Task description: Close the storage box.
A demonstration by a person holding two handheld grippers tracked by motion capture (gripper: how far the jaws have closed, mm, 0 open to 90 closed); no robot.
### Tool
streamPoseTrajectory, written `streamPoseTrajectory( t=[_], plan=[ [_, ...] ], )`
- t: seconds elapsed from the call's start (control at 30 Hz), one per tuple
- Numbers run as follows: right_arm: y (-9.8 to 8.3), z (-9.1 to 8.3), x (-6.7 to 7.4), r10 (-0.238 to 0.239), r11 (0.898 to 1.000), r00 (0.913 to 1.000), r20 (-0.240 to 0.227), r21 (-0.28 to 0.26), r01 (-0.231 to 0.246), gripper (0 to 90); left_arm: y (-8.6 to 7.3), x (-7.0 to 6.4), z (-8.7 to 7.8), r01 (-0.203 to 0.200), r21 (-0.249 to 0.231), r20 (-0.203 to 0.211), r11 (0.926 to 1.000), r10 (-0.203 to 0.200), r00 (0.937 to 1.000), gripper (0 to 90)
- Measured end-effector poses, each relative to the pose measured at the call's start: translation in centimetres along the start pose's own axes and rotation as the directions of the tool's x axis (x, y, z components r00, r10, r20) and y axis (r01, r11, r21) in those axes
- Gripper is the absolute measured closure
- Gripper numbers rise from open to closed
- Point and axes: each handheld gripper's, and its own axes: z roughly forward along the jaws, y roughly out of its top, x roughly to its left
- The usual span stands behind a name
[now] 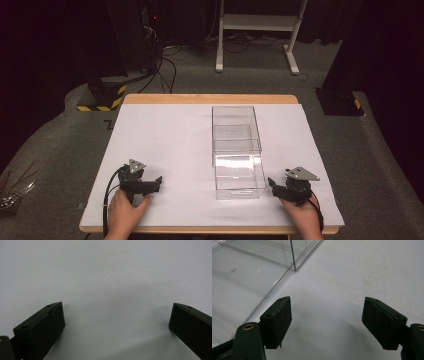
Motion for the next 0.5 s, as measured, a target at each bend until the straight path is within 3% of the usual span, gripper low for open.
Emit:
streamPoseTrajectory(
  t=[0.3,0.5],
  plan=[
    [0.08,0.28,0.12,-0.009,1.000,1.0000,0.001,0.027,0.009,27.9,0.00,0.01,0.00,0.001,0.000,0.002,1.0000,-0.001,1.0000,0.5],
    [0.22,0.57,0.35,-0.023,0.998,0.9993,0.030,0.061,0.021,28.8,0.00,0.04,-0.02,-0.003,0.003,0.002,1.0000,0.003,1.0000,0.5]
  ],
)
